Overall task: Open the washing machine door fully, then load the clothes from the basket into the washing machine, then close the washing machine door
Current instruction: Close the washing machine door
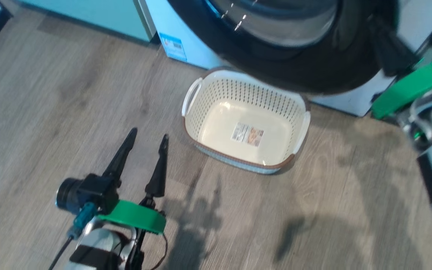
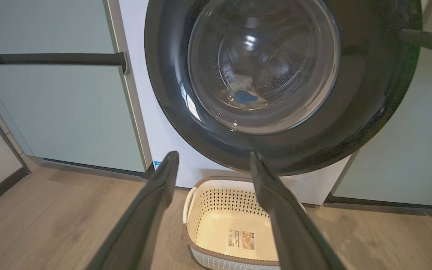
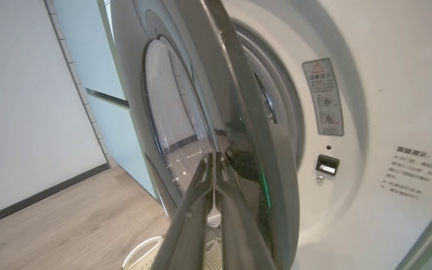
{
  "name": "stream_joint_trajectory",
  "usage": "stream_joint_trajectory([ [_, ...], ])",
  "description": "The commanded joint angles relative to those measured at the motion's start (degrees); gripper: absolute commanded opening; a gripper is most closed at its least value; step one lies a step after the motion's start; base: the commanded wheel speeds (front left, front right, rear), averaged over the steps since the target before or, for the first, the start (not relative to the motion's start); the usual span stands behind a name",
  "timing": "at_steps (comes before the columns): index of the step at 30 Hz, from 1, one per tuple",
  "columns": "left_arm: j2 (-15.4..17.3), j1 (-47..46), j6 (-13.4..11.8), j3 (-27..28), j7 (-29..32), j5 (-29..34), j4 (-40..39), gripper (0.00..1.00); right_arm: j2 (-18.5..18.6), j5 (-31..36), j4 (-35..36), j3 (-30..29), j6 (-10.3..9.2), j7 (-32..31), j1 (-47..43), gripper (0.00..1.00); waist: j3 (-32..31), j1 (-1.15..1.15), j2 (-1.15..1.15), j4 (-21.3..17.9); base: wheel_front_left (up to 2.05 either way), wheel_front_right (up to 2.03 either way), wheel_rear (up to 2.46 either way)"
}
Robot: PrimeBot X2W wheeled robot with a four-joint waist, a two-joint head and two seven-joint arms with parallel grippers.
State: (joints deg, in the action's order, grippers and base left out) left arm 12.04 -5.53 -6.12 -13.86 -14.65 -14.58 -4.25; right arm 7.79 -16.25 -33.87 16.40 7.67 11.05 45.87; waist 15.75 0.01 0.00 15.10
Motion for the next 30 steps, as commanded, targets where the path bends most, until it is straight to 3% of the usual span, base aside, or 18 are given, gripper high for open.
stream_joint_trajectory([
  [1, 0.1, -2.7, 0.4, 2.5, -0.3, 0.6, -1.8, 1.00, 0.2, 0.3, 1.4, -0.5, -0.19, -0.1, 3.3, 0.00, 1.7, -0.01, 0.00, 0.5, 0.00, 0.00, 0.00],
  [16, -6.0, -6.6, 6.1, 4.3, -0.3, 3.8, 0.3, 1.00, 2.3, 3.2, -5.4, -6.7, -0.19, 0.6, 13.7, 0.00, 7.6, -0.01, 0.00, 3.3, 0.00, 0.00, 0.00],
  [30, -8.1, -6.5, 8.6, 6.3, -0.3, 5.8, 1.6, 1.00, 1.5, 3.6, -11.3, -7.3, -0.19, 3.1, 16.4, 0.00, 7.2, -0.01, 0.00, 3.4, 0.00, 0.00, 0.00],
])
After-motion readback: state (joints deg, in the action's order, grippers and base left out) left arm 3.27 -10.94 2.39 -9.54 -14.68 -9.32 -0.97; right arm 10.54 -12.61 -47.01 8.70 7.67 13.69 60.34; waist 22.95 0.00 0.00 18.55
